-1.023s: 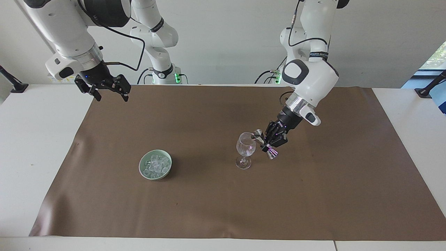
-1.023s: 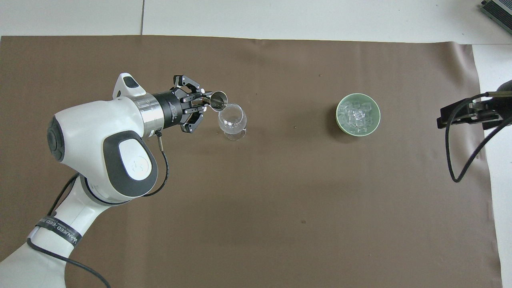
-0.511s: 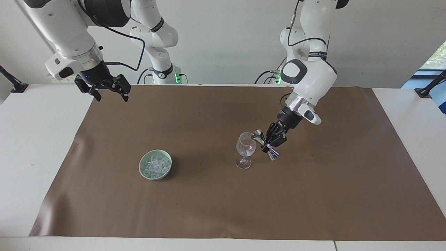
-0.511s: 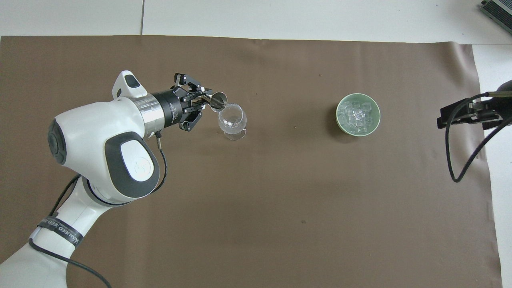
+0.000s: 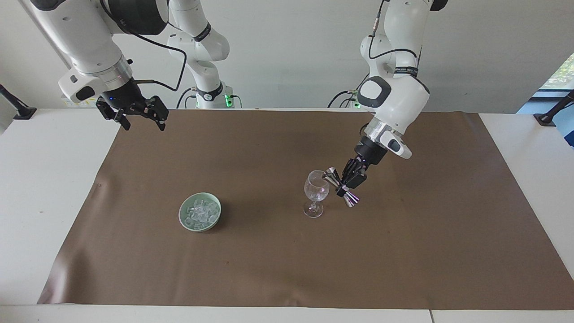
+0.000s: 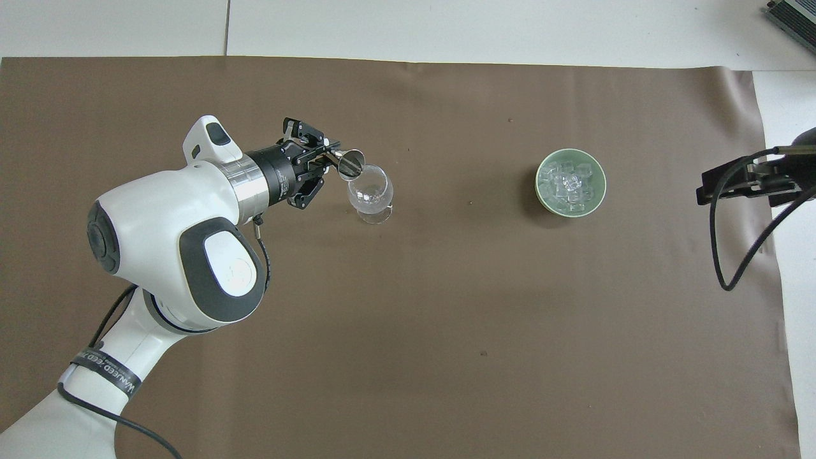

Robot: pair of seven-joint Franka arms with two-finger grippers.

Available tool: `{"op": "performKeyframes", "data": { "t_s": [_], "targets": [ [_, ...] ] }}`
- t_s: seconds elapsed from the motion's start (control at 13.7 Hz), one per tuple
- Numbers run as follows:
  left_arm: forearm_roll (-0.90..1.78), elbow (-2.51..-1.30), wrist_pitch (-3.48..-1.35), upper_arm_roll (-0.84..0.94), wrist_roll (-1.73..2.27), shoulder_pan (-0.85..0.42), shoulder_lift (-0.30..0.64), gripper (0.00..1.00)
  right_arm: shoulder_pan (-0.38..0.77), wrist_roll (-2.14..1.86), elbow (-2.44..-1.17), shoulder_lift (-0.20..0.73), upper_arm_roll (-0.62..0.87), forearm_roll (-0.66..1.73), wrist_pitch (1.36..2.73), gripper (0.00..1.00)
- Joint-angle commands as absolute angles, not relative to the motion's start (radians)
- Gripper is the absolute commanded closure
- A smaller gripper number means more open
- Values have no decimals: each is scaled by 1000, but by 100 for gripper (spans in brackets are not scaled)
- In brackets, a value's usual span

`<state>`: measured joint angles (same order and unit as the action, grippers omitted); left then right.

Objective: Pour wine and add ice with both arms
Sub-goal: 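Tilt the jigger over the clear glass with the left gripper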

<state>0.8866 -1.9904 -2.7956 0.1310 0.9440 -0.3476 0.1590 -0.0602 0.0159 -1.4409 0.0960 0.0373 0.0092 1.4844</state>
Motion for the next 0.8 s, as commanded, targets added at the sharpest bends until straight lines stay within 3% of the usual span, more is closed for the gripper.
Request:
{"op": "performKeyframes", "data": {
  "t_s": [0.0, 0.73],
  "targets": [
    [876, -2026, -2821, 115, 898, -367, 127, 100, -60, -2, -1463, 81, 28, 29, 1500, 0],
    [876, -2026, -2899, 115, 787, -380, 135, 100, -60, -2, -1463, 81, 28, 29, 1500, 0]
  ]
}}
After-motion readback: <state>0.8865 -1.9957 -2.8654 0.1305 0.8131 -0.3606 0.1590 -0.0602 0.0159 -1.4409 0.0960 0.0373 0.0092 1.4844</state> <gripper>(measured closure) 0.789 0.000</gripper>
